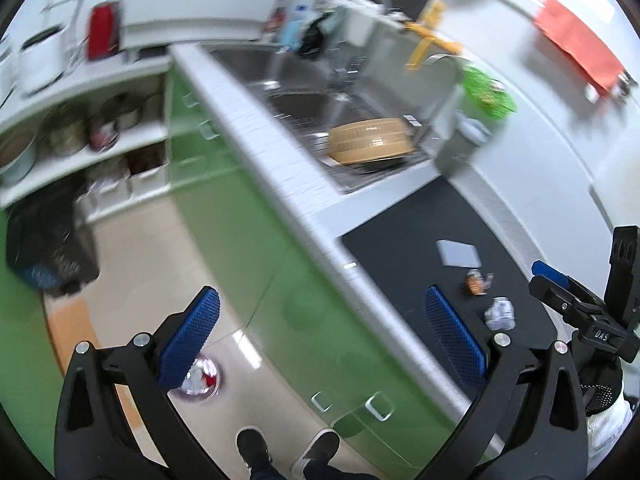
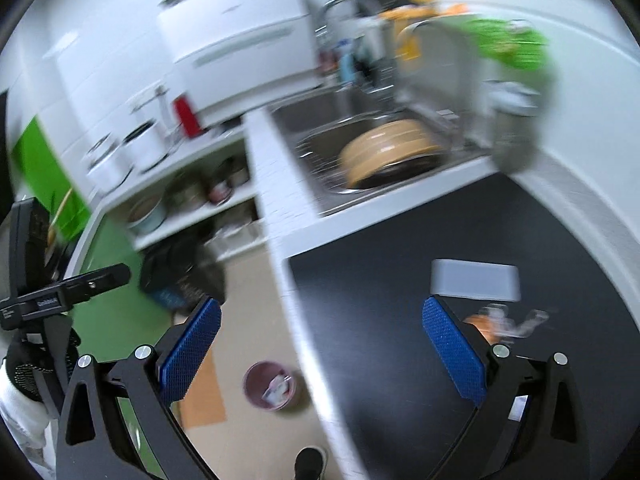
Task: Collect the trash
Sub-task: 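Move both tools back up to the counter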
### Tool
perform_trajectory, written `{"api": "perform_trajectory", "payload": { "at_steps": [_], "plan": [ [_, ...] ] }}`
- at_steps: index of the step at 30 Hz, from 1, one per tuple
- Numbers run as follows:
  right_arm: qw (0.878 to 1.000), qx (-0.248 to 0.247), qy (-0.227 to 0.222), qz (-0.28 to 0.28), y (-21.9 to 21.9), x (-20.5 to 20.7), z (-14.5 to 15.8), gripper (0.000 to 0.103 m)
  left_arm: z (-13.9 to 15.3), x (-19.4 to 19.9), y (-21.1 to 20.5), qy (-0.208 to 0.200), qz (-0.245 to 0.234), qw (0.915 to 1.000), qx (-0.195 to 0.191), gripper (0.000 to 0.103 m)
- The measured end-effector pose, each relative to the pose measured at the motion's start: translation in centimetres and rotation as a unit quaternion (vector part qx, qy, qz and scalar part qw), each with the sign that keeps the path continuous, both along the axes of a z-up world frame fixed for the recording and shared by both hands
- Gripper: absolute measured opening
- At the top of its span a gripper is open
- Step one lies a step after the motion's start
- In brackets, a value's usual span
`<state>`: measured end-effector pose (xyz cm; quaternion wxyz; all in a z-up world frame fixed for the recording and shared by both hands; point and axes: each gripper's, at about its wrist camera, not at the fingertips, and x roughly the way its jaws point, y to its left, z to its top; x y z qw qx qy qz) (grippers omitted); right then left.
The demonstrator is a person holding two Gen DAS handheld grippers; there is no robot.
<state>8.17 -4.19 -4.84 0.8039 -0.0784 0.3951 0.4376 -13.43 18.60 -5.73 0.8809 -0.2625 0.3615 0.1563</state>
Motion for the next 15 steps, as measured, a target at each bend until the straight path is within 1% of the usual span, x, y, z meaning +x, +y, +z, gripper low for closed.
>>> {"api": "perform_trajectory", "payload": {
  "at_steps": [2,6,10,15],
  "plan": [
    [0.999,0.006,-0.007,-0.031,-2.5,1.1,0.9,0.097,1.1,2.0,-1.6,-0.009,-0.022,0.9996,0.013,0.1],
    [0.997,0.008,-0.017,-0.077,-6.8,2.8,1.4,0.097,2.6,5.8,-4.8,-0.019,-0.066,0.9973,0.025,0.1],
    [0.994,0.0,-0.017,-0.107,-10.2,3.9,1.1,0.097,2.9,9.1,-7.8,-0.018,-0.105,0.9938,0.033,0.1],
    [0.992,-0.01,-0.007,-0.126,-12.9,5.0,0.1,0.097,2.2,12.8,-11.3,-0.003,-0.146,0.9883,0.044,0.1]
  ]
}}
